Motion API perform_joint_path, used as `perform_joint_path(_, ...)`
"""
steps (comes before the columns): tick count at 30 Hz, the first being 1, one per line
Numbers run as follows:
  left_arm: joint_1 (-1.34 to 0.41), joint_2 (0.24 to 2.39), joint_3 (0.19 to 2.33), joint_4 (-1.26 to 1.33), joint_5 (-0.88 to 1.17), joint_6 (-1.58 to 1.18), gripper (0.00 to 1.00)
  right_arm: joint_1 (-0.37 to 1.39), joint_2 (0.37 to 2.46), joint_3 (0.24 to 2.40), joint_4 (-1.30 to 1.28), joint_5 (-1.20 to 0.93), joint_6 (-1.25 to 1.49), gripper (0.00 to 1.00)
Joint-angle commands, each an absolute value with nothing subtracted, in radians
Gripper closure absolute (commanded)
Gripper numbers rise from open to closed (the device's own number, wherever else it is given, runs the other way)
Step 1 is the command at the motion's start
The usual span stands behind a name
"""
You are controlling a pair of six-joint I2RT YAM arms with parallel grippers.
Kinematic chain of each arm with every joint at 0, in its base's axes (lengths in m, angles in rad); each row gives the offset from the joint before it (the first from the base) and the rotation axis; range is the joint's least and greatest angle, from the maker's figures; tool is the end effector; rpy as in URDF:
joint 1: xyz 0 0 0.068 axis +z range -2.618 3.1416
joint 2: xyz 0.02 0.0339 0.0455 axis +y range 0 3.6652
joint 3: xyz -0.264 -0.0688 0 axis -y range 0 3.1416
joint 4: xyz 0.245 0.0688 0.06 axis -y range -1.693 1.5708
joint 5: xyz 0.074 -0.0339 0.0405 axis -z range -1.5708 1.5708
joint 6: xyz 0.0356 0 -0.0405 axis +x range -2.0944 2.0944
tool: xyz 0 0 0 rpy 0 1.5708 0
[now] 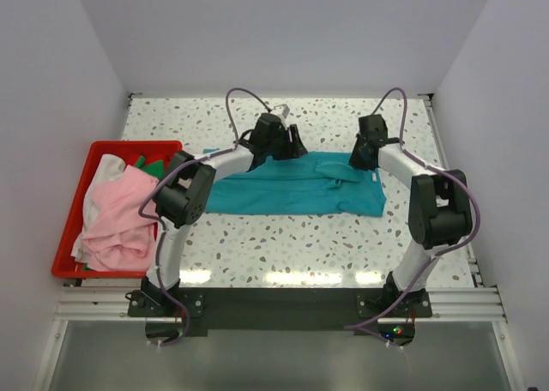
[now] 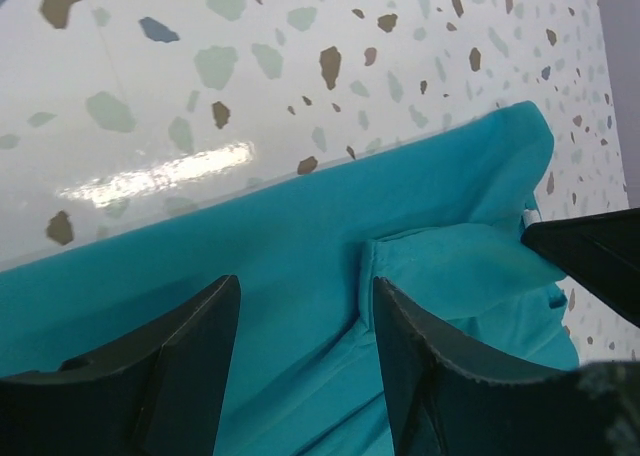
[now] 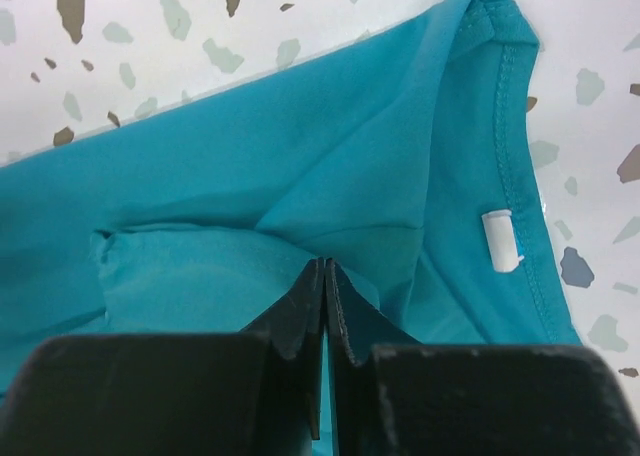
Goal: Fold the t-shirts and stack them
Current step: Fold the tshirt
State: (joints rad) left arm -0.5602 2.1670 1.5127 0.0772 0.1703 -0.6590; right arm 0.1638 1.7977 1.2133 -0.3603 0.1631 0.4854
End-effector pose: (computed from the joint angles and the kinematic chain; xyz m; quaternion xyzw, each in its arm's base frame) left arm 0.4124 -0.2658 0.1709 -0.0028 0.8768 -0.3332 0.3466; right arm 0.3766 0.0564 0.1972 0.1766 0.9320 0.0244 0.3156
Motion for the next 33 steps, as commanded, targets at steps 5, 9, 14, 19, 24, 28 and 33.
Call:
perform_joint_path(5, -0.597, 2.238, 1.623, 0.172, 0.248, -0.634, 0.38, 0.176, 1.651, 1.123, -0.299, 0.082, 0.503, 1.0)
perform_joint_path(9, -0.614, 2.27, 1.651, 0.198, 0.288, -0.643, 0.37, 0.198, 1.618, 1.088, -0.29, 0.08, 0.503, 1.0)
perform_joint_path(14, -0.633, 2.305, 1.69, 0.193, 0.313, -0.638, 0.37, 0.219, 1.569, 1.032, -0.284, 0.083, 0.506, 1.0)
perform_joint_path(19, -0.641, 2.324, 1.701, 0.209, 0.325, -0.647, 0.37, 0.229, 1.52, 0.971, -0.282, 0.097, 0.502, 1.0)
perform_joint_path(24, -0.649, 2.341, 1.713, 0.226, 0.344, -0.663, 0.38, 0.229, 1.486, 0.957, -0.284, 0.13, 0.502, 1.0)
perform_joint_path(28, -0.653, 2.342, 1.717, 0.224, 0.351, -0.66, 0.42, 0.227, 1.476, 0.982, -0.314, 0.172, 0.497, 0.88)
perform_joint_path(33, -0.652, 2.341, 1.71, 0.232, 0.359, -0.661, 0.51, 0.218, 1.493, 1.031, -0.339, 0.219, 0.488, 0.71)
